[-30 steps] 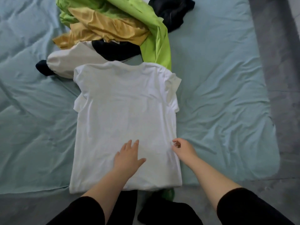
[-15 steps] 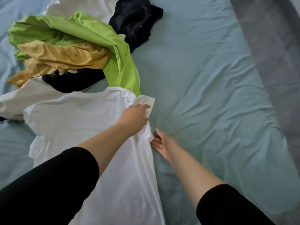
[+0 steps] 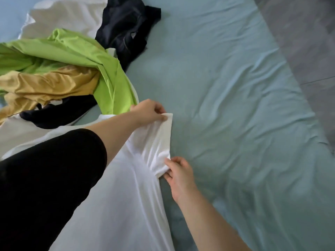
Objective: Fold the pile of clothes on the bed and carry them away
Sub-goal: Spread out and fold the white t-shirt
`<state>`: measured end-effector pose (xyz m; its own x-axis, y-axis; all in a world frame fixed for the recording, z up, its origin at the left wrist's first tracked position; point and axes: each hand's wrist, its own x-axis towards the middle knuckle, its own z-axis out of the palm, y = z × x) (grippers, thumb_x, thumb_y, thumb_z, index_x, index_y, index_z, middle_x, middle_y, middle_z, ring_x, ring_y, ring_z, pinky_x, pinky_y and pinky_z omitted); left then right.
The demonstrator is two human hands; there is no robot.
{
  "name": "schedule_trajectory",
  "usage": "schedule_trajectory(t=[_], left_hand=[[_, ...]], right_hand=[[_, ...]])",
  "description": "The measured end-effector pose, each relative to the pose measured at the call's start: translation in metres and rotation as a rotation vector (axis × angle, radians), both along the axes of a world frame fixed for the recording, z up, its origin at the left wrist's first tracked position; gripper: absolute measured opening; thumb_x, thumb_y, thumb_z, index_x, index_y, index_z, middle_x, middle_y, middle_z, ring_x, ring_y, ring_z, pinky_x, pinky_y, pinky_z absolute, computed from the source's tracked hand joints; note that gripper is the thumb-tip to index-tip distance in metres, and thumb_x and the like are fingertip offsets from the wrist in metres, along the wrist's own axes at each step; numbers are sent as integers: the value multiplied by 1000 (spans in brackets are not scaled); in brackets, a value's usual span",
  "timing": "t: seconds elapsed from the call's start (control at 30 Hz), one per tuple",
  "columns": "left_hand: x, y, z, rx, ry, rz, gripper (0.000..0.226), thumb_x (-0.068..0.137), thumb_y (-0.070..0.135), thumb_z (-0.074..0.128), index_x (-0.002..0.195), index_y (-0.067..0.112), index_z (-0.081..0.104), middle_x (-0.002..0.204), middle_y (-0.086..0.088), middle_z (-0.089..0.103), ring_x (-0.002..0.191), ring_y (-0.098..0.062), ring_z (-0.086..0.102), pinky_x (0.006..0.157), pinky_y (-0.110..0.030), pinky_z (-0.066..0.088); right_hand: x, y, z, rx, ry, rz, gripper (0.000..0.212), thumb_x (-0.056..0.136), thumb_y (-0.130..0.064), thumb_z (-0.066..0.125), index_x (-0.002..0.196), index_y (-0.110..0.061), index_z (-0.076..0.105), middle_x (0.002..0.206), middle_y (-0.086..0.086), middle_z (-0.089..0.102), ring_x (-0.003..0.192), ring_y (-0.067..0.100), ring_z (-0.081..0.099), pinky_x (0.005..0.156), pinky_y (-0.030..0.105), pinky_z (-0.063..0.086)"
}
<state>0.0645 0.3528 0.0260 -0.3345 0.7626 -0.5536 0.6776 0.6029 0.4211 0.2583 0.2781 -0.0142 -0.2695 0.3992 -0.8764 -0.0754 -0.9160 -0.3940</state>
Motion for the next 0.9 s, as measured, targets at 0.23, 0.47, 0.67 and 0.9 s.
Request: schedule_trajectory(t=[0.23,0.47,0.67,0.9], left_hand=[[25,20,-22,54,-235,12,6,85,14,69,91,17,67,80,1,62,72,-13,56,66,-21,46],[51,27,-49,113,-227,-11,10,85,18,69,95,17,69,92,-2,69,82,-14,59,82,-27,48],[48,26,-41,107,-221,-19,10,84,16,69,94,16,70,86,2,64,80,-12,56,77,-24,46],[10,-15,24,156,-232,-4,10,80,21,75,90,24,73,73,11,61,67,-6,54,66,-20,43]], right_hand=[[32,6,-12,344,-280,38,18,82,3,64,92,-11,57,80,-1,71,69,10,60,67,19,49],[43,3,-31,347,-328,-11,18,81,-2,68,90,-16,61,76,-4,73,69,5,64,71,23,52],[43,1,-32,369,-312,5,18,81,-7,70,92,-15,59,87,1,73,78,12,67,72,22,51],[24,-8,-15,501,-340,332,40,72,-14,80,98,-27,53,98,-6,65,87,11,66,75,26,53]])
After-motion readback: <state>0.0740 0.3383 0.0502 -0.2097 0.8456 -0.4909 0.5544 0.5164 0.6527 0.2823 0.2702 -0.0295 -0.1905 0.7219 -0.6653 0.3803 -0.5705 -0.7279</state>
